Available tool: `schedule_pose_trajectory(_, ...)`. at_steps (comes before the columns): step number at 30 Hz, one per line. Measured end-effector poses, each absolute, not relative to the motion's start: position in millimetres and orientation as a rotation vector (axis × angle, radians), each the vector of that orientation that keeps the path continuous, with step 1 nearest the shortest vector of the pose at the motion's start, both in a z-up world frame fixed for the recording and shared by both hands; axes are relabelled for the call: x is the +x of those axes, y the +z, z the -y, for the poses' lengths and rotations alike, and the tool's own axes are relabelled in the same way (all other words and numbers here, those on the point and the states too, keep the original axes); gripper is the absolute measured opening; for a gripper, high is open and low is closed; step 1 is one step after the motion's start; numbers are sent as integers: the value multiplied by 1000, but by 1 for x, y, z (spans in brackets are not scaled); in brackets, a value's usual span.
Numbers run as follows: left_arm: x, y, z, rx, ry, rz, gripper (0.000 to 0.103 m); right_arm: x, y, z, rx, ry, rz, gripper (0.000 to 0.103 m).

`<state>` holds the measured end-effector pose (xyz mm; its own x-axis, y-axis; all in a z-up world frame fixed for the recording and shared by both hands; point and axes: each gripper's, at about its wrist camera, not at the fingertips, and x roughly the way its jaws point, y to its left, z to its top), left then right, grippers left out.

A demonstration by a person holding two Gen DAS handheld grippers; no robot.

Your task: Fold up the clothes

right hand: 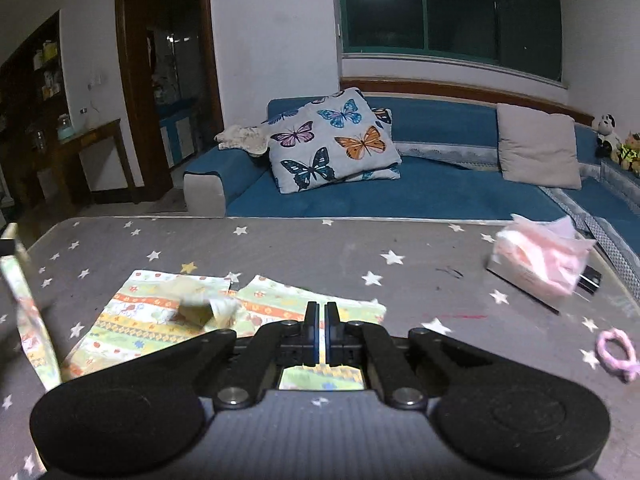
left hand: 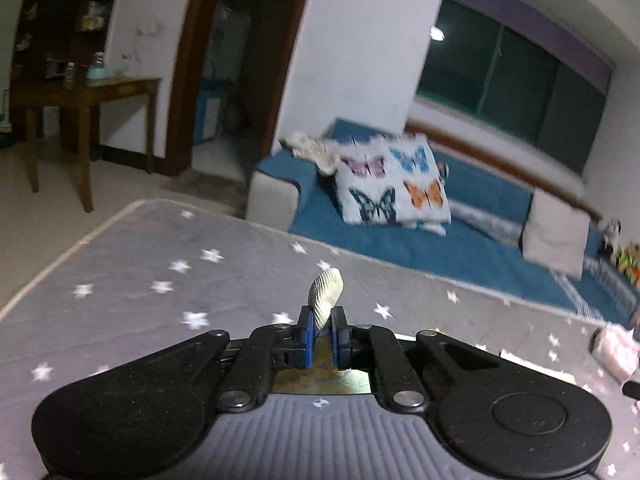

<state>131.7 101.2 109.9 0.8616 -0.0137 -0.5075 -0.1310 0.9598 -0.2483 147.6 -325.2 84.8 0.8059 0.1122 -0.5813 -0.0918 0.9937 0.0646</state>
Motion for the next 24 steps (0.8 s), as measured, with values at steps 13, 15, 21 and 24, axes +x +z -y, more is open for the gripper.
schedule_pose_trajectory(13, 19, 47, -175, -446, 230, -632, 9, 185, 62, 221, -207, 298, -658, 46)
schedule_pose_trajectory(15, 12, 40, -181, -460, 245, -644, 9, 201, 52, 201, -278, 303, -656, 49)
schedule_pose_trajectory(21, 4, 35, -189, -463, 251, -645, 9, 242, 21, 168, -416, 286, -686, 42)
schedule_pose_trajectory(24, 5, 36, -188, -449, 250, -638, 9, 252, 15, 173, -420, 245, -702, 4)
